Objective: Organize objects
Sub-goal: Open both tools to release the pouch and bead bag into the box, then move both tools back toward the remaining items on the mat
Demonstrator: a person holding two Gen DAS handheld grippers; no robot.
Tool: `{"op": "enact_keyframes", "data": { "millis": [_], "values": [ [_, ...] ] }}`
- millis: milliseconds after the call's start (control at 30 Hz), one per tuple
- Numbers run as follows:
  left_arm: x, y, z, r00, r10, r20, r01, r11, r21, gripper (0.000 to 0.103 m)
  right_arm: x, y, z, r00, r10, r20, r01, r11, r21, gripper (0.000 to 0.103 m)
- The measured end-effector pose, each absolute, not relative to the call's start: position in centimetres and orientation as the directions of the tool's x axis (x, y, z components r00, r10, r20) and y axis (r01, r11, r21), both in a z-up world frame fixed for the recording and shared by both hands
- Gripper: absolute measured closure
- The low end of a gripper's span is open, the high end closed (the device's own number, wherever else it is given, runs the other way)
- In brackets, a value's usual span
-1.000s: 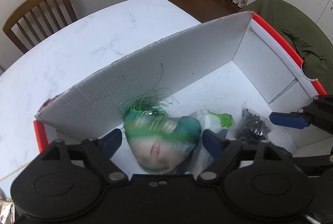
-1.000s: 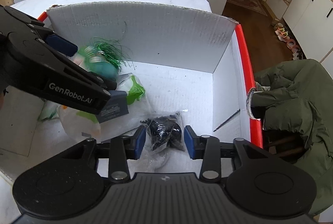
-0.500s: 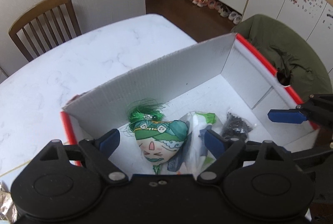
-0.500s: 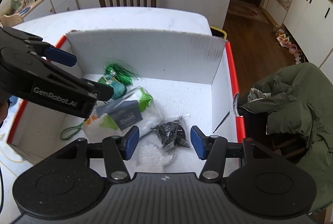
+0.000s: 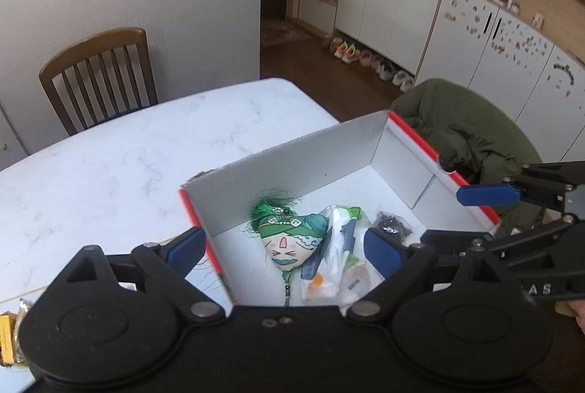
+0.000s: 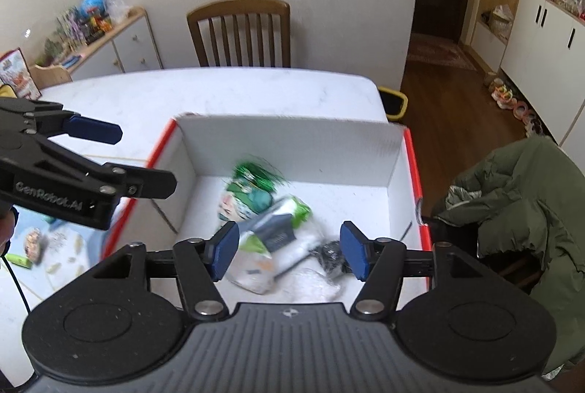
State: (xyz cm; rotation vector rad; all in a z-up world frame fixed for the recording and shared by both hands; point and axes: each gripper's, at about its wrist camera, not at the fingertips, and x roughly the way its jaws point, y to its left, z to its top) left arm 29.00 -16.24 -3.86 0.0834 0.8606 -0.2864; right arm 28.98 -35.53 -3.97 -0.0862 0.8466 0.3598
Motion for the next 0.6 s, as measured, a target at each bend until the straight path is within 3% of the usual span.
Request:
{"op": "enact_keyframes", "data": {
  "millis": [167, 600],
  "values": [
    [26.4, -13.4, -2.0, 0.659, -0.226, -0.717, 0.280, 0.959, -0.045, 0.002, 27.4, -33.7, -2.5, 0.624, 0.298, -0.722, -0.349, 0.933, 0.084, 0.036],
    [21.7, -3.5, -0.9, 0.697, -0.197, -0.689, 0.215, 0.975, -0.061, 0.000, 23.3, -25.3, -1.2, 0.617, 0.355, -0.703, -0.373, 0.918, 0.136, 0.025]
  ]
}}
